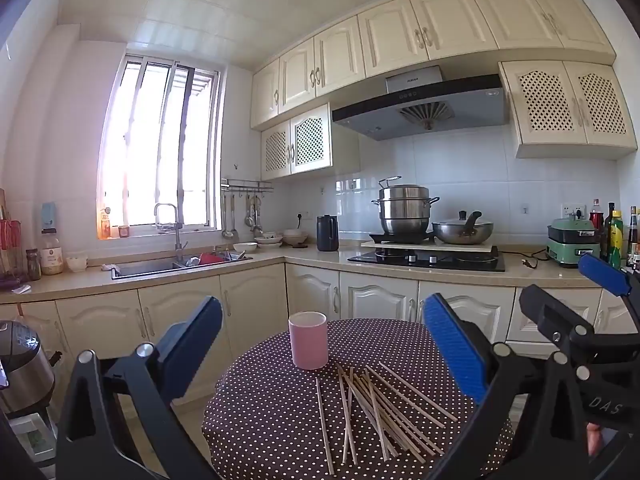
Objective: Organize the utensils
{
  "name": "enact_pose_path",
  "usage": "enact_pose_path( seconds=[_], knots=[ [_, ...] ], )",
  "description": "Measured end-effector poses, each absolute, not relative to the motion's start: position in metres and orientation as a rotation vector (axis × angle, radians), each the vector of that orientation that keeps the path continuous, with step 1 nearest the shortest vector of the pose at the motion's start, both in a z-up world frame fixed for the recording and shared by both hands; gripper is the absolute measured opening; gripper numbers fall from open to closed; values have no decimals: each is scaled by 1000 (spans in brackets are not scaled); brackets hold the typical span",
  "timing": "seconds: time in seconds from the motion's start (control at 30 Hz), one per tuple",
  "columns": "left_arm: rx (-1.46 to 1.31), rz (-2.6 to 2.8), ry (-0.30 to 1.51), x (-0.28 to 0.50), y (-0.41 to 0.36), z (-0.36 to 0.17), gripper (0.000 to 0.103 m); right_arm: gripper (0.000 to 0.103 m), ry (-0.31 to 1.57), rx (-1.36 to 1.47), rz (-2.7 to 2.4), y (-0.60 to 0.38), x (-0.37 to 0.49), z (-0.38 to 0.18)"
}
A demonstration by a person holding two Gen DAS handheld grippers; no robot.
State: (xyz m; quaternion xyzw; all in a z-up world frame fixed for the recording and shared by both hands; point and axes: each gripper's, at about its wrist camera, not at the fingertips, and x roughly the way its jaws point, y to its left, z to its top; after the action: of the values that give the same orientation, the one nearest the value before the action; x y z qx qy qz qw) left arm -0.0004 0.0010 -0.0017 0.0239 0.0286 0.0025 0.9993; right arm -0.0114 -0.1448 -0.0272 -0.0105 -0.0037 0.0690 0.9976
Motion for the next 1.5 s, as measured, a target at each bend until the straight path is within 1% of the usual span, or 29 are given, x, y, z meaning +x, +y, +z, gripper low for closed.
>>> enact_pose_path(
  seconds=[1.5],
  knots=[
    [31, 12, 87, 6, 2, -6, 99, 97, 0, -15, 173, -139, -7, -26]
  ],
)
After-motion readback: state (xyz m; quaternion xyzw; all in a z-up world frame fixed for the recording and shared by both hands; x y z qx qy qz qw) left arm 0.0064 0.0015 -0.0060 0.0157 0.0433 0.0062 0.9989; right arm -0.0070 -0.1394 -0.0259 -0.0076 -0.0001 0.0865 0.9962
